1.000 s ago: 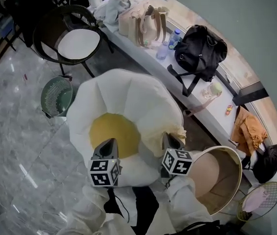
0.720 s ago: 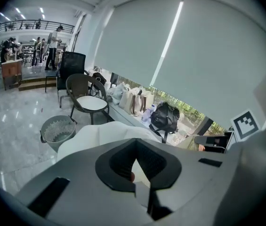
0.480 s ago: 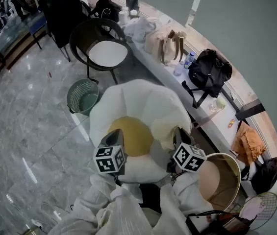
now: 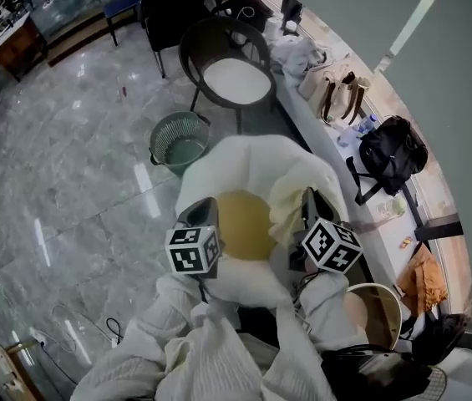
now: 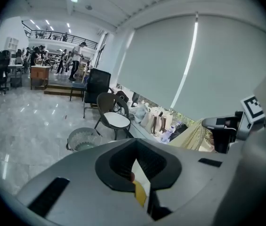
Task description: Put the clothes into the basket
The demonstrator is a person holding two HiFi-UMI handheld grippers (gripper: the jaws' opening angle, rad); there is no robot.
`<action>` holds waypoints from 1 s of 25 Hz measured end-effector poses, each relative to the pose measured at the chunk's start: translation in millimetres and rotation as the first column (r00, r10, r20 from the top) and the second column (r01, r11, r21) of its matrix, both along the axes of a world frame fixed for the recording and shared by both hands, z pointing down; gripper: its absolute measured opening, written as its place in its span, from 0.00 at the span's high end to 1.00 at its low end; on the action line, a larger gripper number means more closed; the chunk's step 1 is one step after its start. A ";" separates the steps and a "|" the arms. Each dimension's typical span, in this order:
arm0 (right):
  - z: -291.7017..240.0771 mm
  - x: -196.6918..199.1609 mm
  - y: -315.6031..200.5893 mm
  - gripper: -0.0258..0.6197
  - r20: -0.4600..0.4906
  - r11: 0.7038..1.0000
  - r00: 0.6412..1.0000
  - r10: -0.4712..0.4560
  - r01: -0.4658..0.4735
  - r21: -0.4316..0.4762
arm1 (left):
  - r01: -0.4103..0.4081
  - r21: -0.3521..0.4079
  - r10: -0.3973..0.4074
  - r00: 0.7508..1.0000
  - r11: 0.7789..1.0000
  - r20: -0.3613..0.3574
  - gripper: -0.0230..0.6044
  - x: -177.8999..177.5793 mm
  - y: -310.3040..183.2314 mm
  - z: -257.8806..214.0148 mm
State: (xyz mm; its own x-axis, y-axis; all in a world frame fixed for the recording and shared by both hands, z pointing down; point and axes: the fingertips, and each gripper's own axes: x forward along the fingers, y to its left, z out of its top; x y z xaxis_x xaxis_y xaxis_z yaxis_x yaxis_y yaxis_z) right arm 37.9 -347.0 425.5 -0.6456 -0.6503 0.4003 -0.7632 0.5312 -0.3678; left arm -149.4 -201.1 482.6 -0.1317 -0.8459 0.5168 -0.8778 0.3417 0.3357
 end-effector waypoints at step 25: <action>-30.8 -458.0 -17.8 0.91 -0.045 0.954 0.958 -0.284 0.287 0.086 | 0.088 0.056 -0.087 0.996 0.995 -0.016 0.96 -383.5 11.7 12.3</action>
